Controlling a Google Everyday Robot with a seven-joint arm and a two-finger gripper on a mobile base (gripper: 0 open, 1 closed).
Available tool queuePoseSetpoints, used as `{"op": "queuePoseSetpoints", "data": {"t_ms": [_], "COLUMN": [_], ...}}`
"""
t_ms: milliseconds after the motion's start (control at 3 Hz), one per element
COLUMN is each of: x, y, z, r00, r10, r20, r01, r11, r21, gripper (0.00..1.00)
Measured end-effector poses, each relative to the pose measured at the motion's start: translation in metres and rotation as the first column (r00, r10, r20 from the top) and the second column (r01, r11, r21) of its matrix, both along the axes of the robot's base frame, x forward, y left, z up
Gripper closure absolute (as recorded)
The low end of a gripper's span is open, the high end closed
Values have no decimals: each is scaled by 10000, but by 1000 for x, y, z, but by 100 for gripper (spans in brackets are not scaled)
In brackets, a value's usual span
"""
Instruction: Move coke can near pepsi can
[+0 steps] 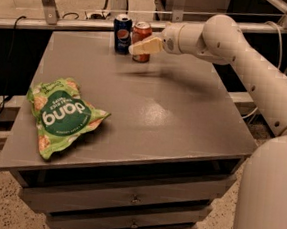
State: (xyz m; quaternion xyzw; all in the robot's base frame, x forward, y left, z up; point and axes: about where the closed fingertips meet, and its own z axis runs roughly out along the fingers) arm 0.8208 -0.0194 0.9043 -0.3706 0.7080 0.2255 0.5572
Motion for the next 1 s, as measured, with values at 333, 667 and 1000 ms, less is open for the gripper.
{"op": "queuePoseSetpoints", "data": {"t_ms": [333,667,1000], "x": [-23,-50,-61], "y": [-59,-118,-121], "z": [22,49,61], "r00": [9983,9897,9834], "r10": [211,730,1191], "r20": [551,1234,1368], "r01": [-202,-746,-1203], "r11": [9997,9972,9927], "r21": [-151,92,7], "gripper": [0,0,0]}}
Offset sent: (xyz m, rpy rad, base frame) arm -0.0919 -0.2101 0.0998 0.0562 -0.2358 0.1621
